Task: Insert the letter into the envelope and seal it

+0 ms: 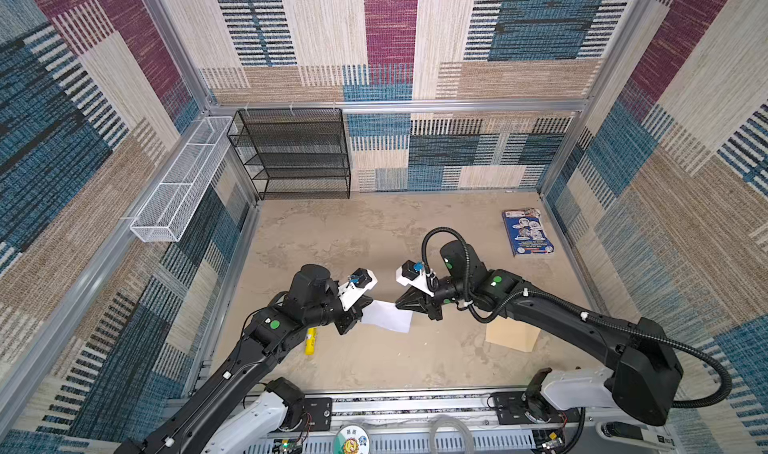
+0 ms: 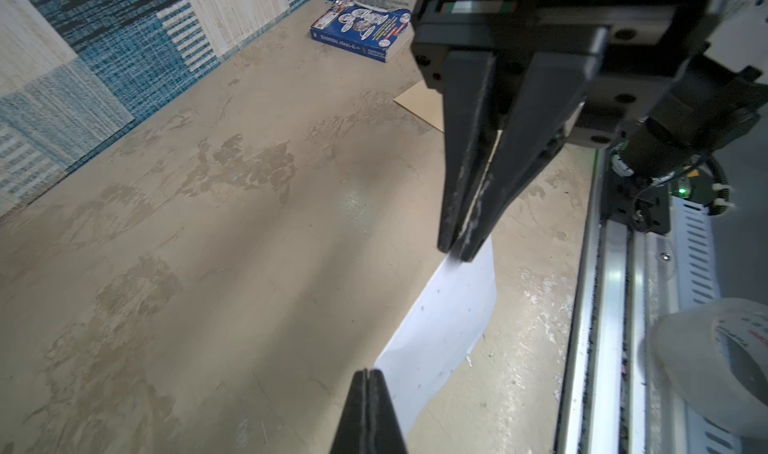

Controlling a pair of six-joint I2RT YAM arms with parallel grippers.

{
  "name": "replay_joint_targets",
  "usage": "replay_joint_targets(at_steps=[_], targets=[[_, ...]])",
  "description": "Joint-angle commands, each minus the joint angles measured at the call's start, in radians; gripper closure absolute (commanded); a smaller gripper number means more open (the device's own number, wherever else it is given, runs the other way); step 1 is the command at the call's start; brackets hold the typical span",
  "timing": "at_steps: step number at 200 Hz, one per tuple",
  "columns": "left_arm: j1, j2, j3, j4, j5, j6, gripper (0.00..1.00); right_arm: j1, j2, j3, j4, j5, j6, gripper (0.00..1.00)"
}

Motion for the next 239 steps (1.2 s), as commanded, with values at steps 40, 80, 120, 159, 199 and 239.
replay_joint_targets(at_steps=[40,80,120,159,199,239], targets=[[0.034,-0.014,0.016,0.020,-0.050,-0.028,1.00,-0.036,-0.079,-0.091,0.068,0.038,0.032,0.89],[0.039,-0.003,0.017,0.048,-0.013,-0.069,1.00,-0.042,-0.171,-0.142,0.181,0.196,0.151,0.71],[0.039,0.023,0.030,0.109,0.062,-0.173,1.00,-0.042,-0.353,-0.219,0.369,0.307,0.366,0.34],[0.029,0.041,0.028,0.141,0.032,-0.226,1.00,-0.042,-0.457,-0.236,0.340,0.453,0.585,0.24],[0.028,0.038,-0.047,0.351,-0.007,-0.460,1.00,-0.042,-0.568,-0.368,0.490,0.408,0.861,0.18],[0.025,0.013,-0.092,0.531,0.000,-0.721,1.00,-0.042,-0.598,-0.536,0.760,0.362,1.061,0.12]])
